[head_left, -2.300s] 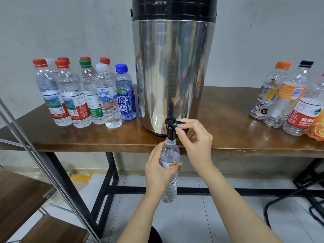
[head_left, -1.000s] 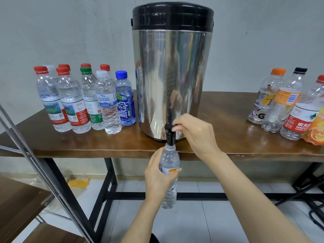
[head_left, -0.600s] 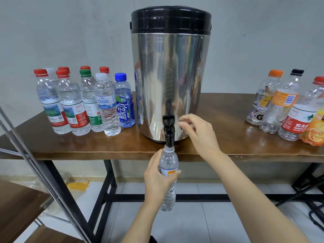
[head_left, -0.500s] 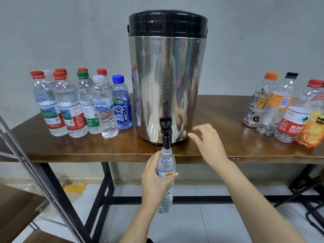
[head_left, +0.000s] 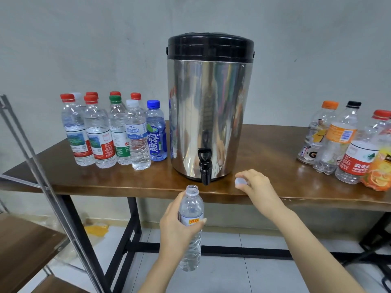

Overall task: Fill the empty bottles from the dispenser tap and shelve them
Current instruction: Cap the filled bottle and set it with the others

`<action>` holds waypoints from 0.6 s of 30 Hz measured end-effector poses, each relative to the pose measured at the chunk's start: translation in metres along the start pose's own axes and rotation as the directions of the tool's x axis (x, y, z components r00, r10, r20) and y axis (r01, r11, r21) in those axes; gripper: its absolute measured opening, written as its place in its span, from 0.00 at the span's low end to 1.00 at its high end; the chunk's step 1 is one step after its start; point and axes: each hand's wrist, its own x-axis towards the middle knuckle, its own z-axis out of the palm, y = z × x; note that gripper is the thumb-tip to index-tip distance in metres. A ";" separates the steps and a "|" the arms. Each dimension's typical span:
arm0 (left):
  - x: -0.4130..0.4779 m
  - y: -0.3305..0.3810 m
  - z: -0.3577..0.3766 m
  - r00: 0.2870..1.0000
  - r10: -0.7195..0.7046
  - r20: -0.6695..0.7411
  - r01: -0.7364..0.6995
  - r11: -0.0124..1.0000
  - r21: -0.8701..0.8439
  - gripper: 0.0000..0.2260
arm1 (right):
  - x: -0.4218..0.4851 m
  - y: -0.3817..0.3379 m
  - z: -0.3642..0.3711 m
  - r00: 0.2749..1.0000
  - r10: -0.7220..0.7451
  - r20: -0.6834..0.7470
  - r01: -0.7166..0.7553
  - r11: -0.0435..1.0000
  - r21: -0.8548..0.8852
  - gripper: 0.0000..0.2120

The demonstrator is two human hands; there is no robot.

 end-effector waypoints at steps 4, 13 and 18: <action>0.003 0.014 -0.031 1.000 0.005 0.001 -0.004 1.000 -0.030 0.38 | -0.018 -0.073 -0.026 0.952 -0.304 -0.036 0.302 0.913 0.276 0.11; 0.001 0.029 -0.084 0.999 0.038 0.031 -0.037 0.999 -0.017 0.34 | 0.005 -0.159 -0.009 0.734 -0.610 0.300 0.531 0.790 0.308 0.13; 0.000 0.028 -0.098 0.999 0.041 0.035 -0.041 0.999 0.001 0.35 | 0.012 -0.171 0.007 0.692 -0.630 0.354 0.542 0.776 0.322 0.14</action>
